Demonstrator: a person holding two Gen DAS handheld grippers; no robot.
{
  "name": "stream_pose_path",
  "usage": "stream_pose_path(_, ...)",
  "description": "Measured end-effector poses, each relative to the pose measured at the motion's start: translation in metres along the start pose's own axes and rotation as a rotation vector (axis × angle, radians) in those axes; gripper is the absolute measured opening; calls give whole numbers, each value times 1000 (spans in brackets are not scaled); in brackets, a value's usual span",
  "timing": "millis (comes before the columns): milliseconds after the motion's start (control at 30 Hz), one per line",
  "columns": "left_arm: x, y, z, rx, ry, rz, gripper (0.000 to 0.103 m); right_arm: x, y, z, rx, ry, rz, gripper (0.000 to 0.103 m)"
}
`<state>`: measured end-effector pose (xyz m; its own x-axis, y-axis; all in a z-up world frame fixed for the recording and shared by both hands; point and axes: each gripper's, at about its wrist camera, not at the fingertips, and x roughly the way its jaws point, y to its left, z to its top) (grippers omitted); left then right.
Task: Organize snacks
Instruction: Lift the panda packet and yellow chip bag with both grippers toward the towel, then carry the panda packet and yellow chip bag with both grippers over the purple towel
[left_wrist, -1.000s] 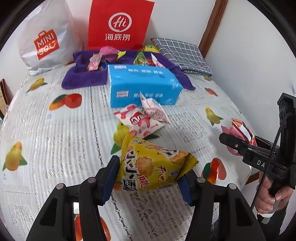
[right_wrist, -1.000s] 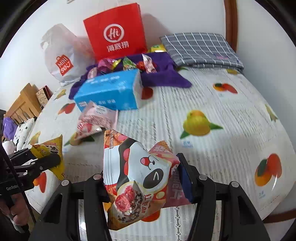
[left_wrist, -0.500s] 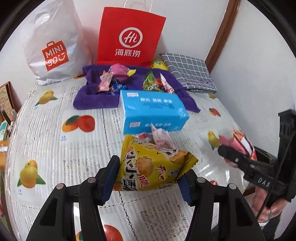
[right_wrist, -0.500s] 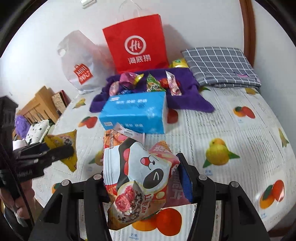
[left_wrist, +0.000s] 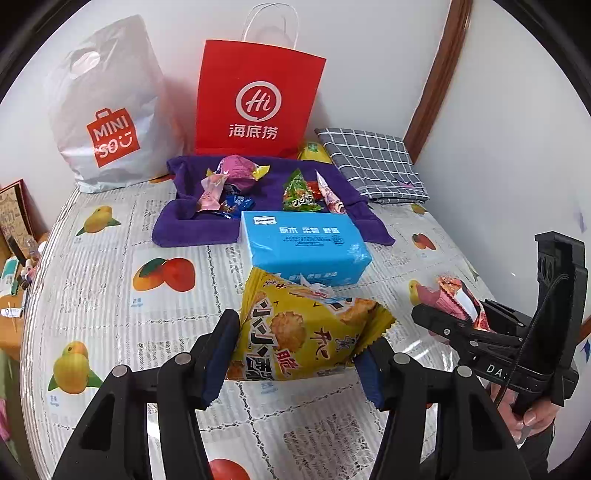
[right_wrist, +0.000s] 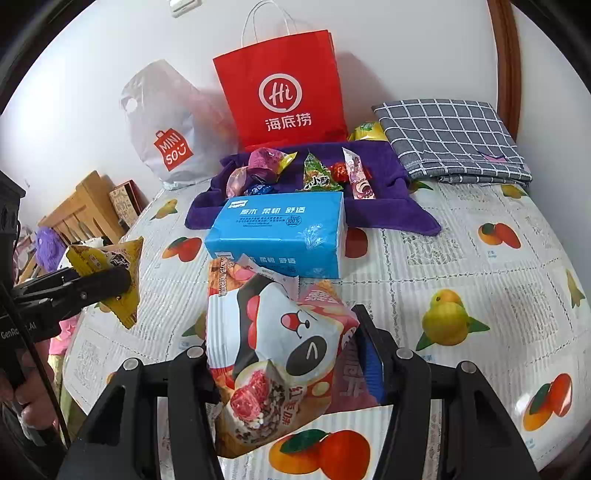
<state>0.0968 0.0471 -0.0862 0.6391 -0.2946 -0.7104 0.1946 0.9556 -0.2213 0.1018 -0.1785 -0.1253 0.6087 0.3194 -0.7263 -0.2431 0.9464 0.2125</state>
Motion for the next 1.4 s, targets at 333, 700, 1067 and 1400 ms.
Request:
stream_pose_path(333, 12, 13, 10, -25, 4, -25, 57, 2, -3, 17, 6, -24, -6, 55)
stream_pose_path(700, 19, 25, 39, -37, -12, -25, 57, 10, -1, 51, -11, -58, -5, 55)
stream_pose_path(1067, 30, 23, 83, -44, -34, -48, 57, 25, -5, 96, -36, -81, -29, 55)
stream_pose_path(1400, 59, 24, 115, -50, -32, -55, 57, 55, -12, 130, -42, -80, -26, 55)
